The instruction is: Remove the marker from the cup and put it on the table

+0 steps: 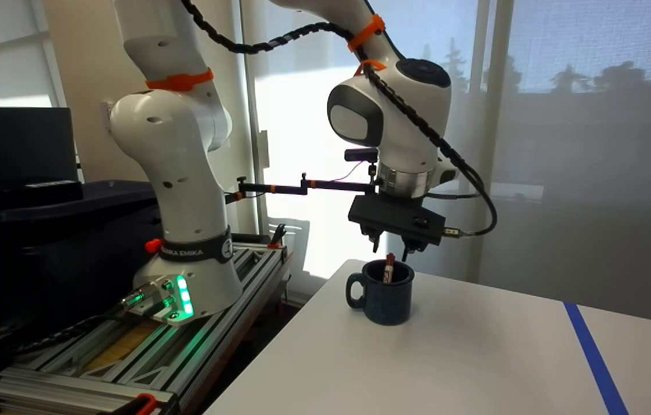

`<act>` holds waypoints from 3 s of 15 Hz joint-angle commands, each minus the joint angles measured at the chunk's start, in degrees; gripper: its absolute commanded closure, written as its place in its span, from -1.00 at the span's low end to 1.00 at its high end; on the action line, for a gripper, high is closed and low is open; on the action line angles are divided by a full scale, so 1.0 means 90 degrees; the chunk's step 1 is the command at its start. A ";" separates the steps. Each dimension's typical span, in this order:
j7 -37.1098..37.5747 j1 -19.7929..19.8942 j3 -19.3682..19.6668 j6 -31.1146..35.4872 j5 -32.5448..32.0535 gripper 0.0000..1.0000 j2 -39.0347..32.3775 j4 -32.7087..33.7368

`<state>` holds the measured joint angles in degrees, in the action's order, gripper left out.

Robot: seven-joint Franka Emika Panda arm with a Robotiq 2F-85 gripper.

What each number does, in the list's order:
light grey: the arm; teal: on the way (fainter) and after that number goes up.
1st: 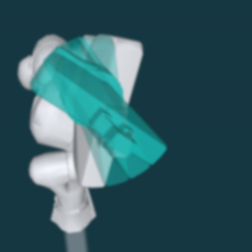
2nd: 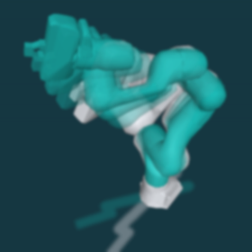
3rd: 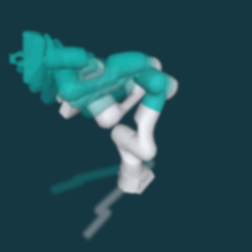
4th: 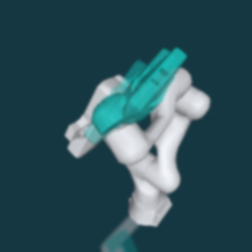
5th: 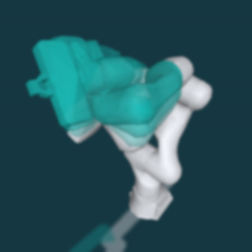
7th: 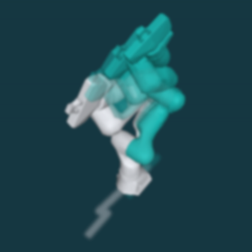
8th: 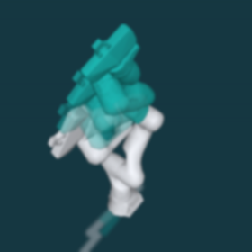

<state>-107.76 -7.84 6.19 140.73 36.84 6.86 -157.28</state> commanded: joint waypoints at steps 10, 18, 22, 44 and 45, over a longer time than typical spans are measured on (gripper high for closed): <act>-0.0930 0.0226 -0.0445 0.0539 0.1078 0.20 -0.0408 0.0003; -0.1562 0.0257 -0.0701 0.0766 0.1905 0.00 -0.0670 0.0002; -0.1833 0.0289 -0.0770 0.0816 0.2249 0.22 -0.0732 0.0002; -0.0802 0.0618 -0.0599 -0.0010 0.1462 0.90 0.0819 -0.0102; -0.0636 0.0649 -0.0560 -0.0148 0.1315 0.90 0.0994 -0.0110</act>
<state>-117.63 -3.14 0.37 143.46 52.43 9.45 -157.02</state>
